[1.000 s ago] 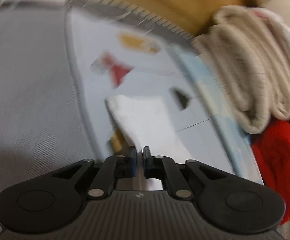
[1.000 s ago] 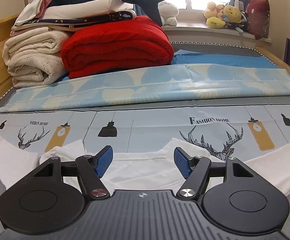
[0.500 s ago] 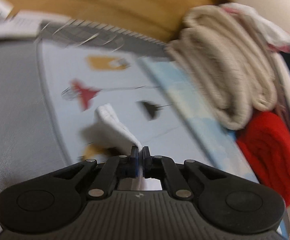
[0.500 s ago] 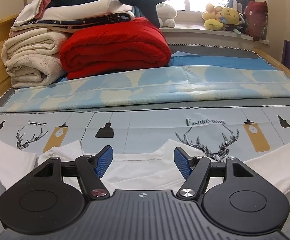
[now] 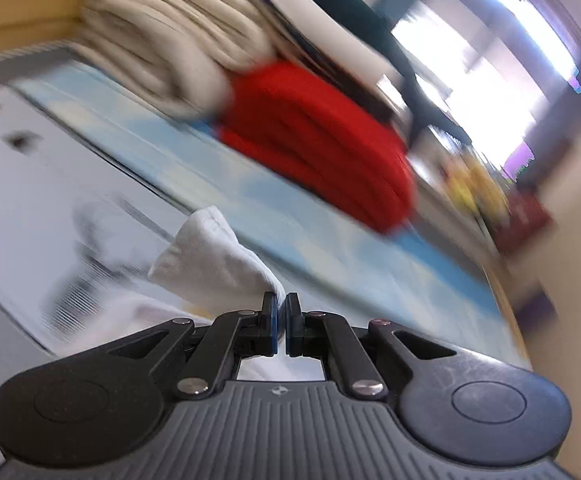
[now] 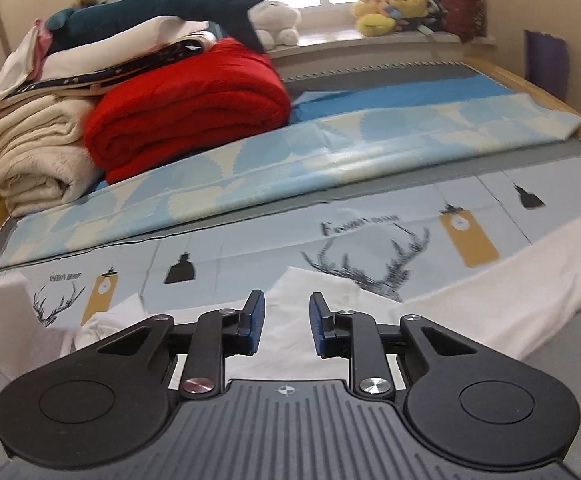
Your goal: Fold small clothes
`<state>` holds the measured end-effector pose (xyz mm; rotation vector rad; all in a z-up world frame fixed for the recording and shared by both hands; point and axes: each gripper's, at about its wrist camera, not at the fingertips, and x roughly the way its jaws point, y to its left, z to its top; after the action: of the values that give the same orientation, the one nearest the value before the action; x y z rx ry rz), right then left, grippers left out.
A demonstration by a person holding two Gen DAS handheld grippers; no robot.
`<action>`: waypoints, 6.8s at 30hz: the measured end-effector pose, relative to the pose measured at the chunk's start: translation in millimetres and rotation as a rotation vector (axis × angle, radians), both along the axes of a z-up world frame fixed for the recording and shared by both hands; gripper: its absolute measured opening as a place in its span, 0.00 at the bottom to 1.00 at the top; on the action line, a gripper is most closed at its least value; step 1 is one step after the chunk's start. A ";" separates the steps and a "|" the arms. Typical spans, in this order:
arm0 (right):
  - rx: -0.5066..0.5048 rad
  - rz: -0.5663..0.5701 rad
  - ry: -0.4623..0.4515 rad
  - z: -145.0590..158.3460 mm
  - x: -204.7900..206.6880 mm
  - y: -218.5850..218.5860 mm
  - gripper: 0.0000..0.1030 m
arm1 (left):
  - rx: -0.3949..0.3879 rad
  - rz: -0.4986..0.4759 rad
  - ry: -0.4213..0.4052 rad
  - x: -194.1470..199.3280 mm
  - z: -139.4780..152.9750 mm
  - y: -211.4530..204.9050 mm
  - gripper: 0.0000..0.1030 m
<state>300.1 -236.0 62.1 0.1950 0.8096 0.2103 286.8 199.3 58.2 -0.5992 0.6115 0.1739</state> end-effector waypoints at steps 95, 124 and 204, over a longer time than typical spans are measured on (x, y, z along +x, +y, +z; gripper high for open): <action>0.151 -0.836 0.078 -170.5 75.6 -296.9 0.59 | 0.331 -0.514 0.488 72.8 -104.4 -71.6 0.27; 0.127 0.651 -0.009 -51.0 -14.4 164.5 0.28 | 0.200 -0.286 0.392 70.2 -58.5 13.3 0.27; 0.004 -0.082 0.379 -139.9 90.1 -62.6 0.41 | 0.221 -0.358 0.571 69.7 -133.8 7.0 0.48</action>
<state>390.1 -298.6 -77.7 0.2755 1.1752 0.0980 356.5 206.3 -75.6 -0.2105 1.2229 0.0708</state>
